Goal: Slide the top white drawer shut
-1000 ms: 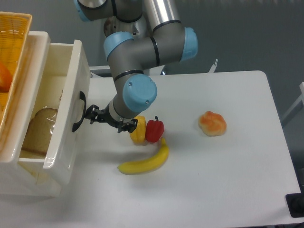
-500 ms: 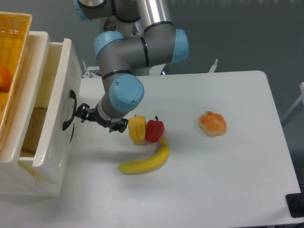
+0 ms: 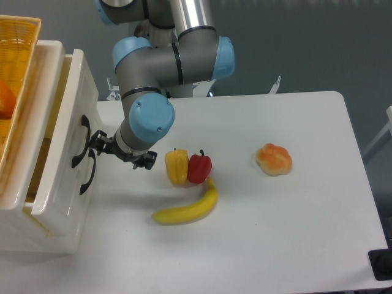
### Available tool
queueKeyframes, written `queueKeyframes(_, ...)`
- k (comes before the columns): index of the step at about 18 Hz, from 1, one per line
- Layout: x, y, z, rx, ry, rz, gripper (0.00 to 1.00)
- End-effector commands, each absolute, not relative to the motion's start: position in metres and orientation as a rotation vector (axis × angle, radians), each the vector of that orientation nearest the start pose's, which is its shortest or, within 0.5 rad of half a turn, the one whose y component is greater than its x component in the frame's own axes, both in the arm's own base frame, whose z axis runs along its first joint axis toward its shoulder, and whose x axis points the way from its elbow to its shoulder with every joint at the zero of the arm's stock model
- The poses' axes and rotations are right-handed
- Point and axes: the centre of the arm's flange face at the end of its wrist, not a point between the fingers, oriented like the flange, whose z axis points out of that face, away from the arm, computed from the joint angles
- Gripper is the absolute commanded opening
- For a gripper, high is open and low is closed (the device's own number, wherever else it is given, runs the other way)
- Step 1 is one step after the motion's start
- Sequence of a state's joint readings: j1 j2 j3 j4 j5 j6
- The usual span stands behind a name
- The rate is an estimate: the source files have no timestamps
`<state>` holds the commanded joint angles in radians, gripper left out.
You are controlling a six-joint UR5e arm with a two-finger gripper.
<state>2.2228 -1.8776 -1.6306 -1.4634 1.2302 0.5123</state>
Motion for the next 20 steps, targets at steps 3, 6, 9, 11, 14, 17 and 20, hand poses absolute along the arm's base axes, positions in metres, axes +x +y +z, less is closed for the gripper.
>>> queueKeyframes(3,-0.209,0.552,0.309,-3.086,-0.284,-0.674,1.0)
queueKeyframes(6,-0.208,0.553,0.31,-3.086,-0.277,-0.672,1.0)
queueKeyframes(9,-0.202,0.555,0.309,-3.092,-0.263,-0.672,1.0)
queueKeyframes(11,-0.202,0.555,0.309,-3.091,-0.263,-0.674,1.0)
queueKeyframes(14,-0.202,0.555,0.31,-3.091,-0.263,-0.674,1.0)
queueKeyframes(17,-0.199,0.556,0.31,-3.092,-0.254,-0.674,1.0)
queueKeyframes(20,-0.199,0.556,0.31,-3.09,-0.254,-0.678,1.0)
